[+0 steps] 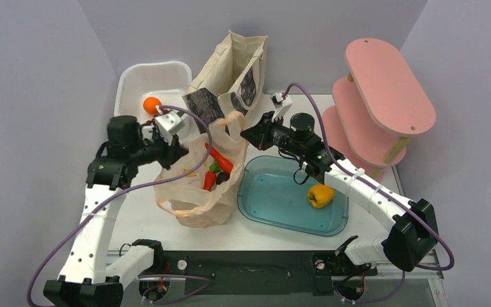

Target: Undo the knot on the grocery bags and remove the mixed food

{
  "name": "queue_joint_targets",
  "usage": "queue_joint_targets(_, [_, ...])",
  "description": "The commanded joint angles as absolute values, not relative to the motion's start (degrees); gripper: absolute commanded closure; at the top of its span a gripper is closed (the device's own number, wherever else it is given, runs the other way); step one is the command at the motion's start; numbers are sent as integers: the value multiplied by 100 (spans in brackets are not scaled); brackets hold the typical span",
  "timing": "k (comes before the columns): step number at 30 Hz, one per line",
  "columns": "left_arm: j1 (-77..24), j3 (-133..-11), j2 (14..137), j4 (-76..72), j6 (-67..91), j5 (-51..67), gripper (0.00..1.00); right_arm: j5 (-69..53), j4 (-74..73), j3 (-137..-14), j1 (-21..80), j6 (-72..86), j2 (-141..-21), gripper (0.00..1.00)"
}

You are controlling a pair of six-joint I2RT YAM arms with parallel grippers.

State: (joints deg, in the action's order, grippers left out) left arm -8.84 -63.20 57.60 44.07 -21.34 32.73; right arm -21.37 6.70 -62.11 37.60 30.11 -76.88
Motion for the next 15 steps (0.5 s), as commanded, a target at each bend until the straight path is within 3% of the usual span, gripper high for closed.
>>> queue_joint_targets(1, [-363, -7764, 5557, 4068, -1358, 5226, 100, -2170, 449, -6278, 3775, 3439, -7480, 100])
queue_joint_targets(6, [-221, -8122, 5747, 4710, -1722, 5755, 100, -2060, 396, -5591, 3782, 3295, -7448, 100])
queue_joint_targets(13, [-228, -7070, 5330, 4600, -2090, 5482, 100, -1939, 291, -5107, 3918, 2840, -7346, 100])
queue_joint_targets(14, [-228, -6986, 5299, 4672, -2188, 5400, 100, -1949, 202, -5151, 3915, 2674, -7325, 98])
queue_joint_targets(15, [-228, -6952, 5282, 4692, -2219, 5363, 100, -1988, -50, -5289, 3909, 2568, -7276, 89])
